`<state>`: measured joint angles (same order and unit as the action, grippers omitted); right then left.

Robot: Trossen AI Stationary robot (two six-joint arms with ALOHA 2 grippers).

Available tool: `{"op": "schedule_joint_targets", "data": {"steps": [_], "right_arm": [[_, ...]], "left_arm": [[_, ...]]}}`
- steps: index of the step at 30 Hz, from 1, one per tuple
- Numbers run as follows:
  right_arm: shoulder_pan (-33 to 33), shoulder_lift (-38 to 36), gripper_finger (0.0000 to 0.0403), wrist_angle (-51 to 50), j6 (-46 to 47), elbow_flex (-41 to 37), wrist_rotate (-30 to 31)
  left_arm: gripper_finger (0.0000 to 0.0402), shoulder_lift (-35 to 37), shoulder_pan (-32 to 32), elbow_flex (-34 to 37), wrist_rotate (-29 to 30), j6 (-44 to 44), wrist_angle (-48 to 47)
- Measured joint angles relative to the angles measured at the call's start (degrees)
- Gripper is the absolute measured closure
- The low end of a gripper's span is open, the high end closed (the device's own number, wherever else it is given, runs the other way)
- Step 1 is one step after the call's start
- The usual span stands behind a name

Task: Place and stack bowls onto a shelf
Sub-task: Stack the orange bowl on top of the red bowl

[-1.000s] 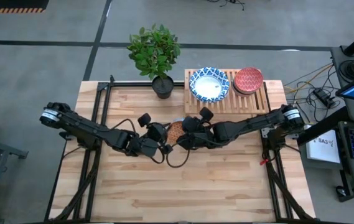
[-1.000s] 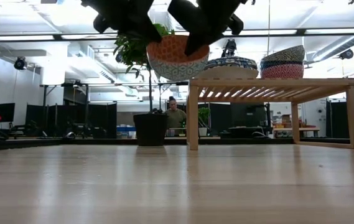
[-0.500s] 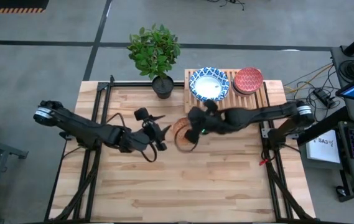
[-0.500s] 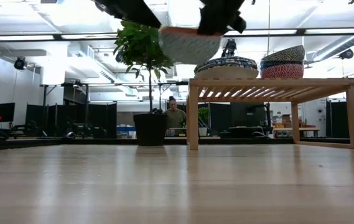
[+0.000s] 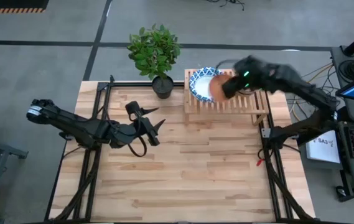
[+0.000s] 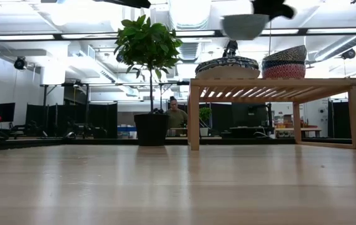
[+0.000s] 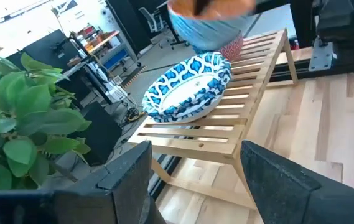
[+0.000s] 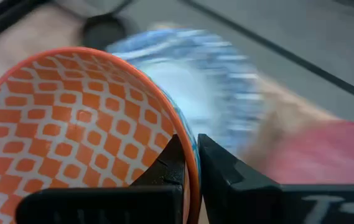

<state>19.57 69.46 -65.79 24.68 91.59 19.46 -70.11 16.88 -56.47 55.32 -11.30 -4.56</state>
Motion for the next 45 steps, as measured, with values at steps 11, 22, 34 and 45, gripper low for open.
{"op": "schedule_joint_targets", "data": {"steps": [11, 22, 34, 45], "right_arm": [[22.04, -2.66, 0.0388, -14.40, 0.18, 5.45, -0.11], [25.34, 0.77, 0.0373, -16.63, -2.16, 5.38, 0.31], [25.38, 1.26, 0.0341, -16.96, -2.73, 5.38, 3.15], [25.36, -0.42, 0.0258, -17.93, -2.74, 5.40, 4.59]], "left_arm": [[0.0174, -1.39, 0.00, 0.04, -0.25, 0.21, 0.02], [0.0180, -1.79, 0.00, 0.04, -0.22, 0.23, -0.02], [0.0185, -1.79, 0.00, 0.04, -0.20, 1.73, -1.29], [0.0185, -1.81, 0.00, 0.04, -0.16, 4.60, -3.41]]}}
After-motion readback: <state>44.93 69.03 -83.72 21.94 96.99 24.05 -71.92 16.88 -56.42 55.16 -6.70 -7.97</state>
